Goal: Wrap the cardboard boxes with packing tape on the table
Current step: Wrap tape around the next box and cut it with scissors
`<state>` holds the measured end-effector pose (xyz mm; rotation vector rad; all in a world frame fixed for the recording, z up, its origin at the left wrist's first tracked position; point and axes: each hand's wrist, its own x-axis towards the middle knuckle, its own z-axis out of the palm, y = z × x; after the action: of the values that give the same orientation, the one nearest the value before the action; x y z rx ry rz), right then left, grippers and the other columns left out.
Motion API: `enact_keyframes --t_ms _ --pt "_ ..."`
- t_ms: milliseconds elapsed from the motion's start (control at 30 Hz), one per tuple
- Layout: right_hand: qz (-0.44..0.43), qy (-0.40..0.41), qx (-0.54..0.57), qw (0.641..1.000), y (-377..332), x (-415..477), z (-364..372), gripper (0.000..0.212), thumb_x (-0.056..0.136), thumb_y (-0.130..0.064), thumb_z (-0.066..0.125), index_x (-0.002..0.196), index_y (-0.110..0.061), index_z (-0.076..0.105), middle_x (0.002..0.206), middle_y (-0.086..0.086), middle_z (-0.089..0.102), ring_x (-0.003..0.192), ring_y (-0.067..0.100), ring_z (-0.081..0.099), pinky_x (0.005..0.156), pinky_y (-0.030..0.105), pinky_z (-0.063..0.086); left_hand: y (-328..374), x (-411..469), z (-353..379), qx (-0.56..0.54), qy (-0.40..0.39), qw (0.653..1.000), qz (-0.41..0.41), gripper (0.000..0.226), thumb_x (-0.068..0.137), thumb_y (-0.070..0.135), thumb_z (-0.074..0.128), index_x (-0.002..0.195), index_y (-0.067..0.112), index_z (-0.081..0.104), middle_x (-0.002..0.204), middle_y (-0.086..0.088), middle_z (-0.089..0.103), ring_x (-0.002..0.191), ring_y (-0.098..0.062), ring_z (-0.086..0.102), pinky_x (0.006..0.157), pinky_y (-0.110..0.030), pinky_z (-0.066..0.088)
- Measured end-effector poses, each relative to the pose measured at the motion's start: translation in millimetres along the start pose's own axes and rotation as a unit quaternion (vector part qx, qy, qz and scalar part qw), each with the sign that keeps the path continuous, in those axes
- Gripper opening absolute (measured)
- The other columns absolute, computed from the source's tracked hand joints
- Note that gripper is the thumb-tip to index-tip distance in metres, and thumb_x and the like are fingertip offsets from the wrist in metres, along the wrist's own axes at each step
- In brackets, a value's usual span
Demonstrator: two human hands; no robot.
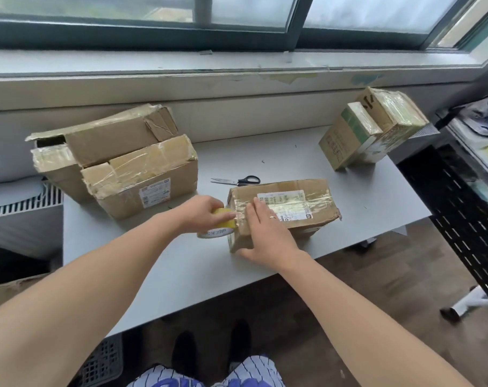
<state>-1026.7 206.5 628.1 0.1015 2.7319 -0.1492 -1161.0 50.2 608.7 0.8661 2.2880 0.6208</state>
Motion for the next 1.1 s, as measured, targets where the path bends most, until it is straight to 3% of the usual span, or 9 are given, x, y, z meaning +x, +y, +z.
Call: enact_keyframes --t_ms 133,233,300,467,533,700,900,1000,1100 --pt "0.02 0.013 -0.073 0.997 14 18 -19 0.129 0.077 -0.054 0.081 0.161 -0.018 -0.01 0.17 0.01 -0.008 0.156 0.037 -0.005 0.124 0.059 0.013 0 -13 0 -0.009 0.002 1.0 0.012 0.039 0.101 0.048 0.058 0.071 0.023 0.056 0.07 -0.001 0.06 0.07 -0.023 0.057 0.058 -0.031 0.041" --pt "-0.036 -0.042 -0.106 0.993 7 39 -29 0.143 0.071 -0.054 0.085 0.154 -0.033 -0.03 0.169 0.006 -0.02 0.154 0.041 -0.015 0.113 0.078 0.009 3 -22 5 -0.03 0.015 0.999 0.008 0.04 0.1 0.05 0.057 0.075 0.02 0.059 0.07 -0.004 0.067 0.065 -0.02 0.063 0.055 -0.029 0.044" --pt "-0.066 -0.067 -0.087 0.992 4 47 -29 0.143 0.069 -0.049 0.086 0.153 -0.039 -0.029 0.169 0.007 -0.012 0.154 0.044 -0.011 0.109 0.081 0.015 4 -28 0 -0.052 0.025 0.998 0.006 0.043 0.1 0.051 0.057 0.074 0.017 0.061 0.067 -0.006 0.069 0.06 -0.018 0.065 0.058 -0.03 0.049" --pt "-0.147 0.013 0.019 0.989 18 42 -62 0.132 0.061 -0.054 0.083 0.157 -0.045 -0.007 0.151 0.0 0.022 0.144 0.03 0.02 0.108 0.061 0.042 -6 -53 -37 -0.111 0.083 0.99 -0.002 0.053 0.098 0.051 0.063 0.069 0.006 0.058 0.059 0.002 0.046 0.054 -0.012 0.043 0.056 -0.03 0.037" --pt "-0.17 0.045 0.107 0.979 27 36 -85 0.128 0.061 -0.054 0.085 0.157 -0.048 0.001 0.145 -0.006 0.027 0.14 0.022 0.027 0.113 0.045 0.04 -10 -67 -60 -0.142 0.119 0.983 -0.012 0.052 0.098 0.046 0.065 0.06 0.013 0.05 0.056 0.006 0.037 0.05 -0.011 0.04 0.05 -0.024 0.038" --pt "-0.193 0.044 0.267 0.943 54 23 -106 0.122 0.061 -0.042 0.091 0.157 -0.046 0.016 0.145 -0.024 0.031 0.137 0.003 0.037 0.117 0.034 0.036 7 -91 -109 -0.128 0.173 0.977 0.008 0.054 0.097 0.042 0.068 0.057 0.014 0.044 0.055 0.006 0.031 0.048 -0.013 0.038 0.046 -0.027 0.042" --pt "-0.182 0.052 0.38 0.906 116 16 -105 0.11 0.063 -0.017 0.097 0.148 -0.043 0.032 0.125 -0.04 0.045 0.127 -0.012 0.043 0.113 0.037 0.044 -8 -118 -133 0.007 0.196 0.978 -0.075 0.044 0.092 0.054 0.07 0.069 0.016 0.074 0.058 -0.003 0.058 0.051 -0.011 0.046 0.053 -0.029 0.035" --pt "-0.177 0.034 0.409 0.895 133 19 -104 0.115 0.06 -0.024 0.097 0.148 -0.049 0.029 0.133 -0.034 0.045 0.127 -0.014 0.043 0.114 0.041 0.043 -3 -107 -112 0.002 0.217 0.971 -0.101 0.048 0.09 0.053 0.072 0.065 0.013 0.068 0.052 0.007 0.05 0.052 -0.01 0.043 0.052 -0.028 0.032" --pt "-0.17 0.023 0.425 0.889 156 20 -103 0.115 0.061 -0.027 0.097 0.147 -0.053 0.026 0.145 -0.026 0.041 0.135 -0.013 0.037 0.115 0.048 0.042 7 -88 -86 -0.013 0.23 0.967 -0.108 0.061 0.077 0.072 0.064 0.062 0.014 0.063 0.049 0.011 0.045 0.053 -0.011 0.042 0.054 -0.031 0.032"
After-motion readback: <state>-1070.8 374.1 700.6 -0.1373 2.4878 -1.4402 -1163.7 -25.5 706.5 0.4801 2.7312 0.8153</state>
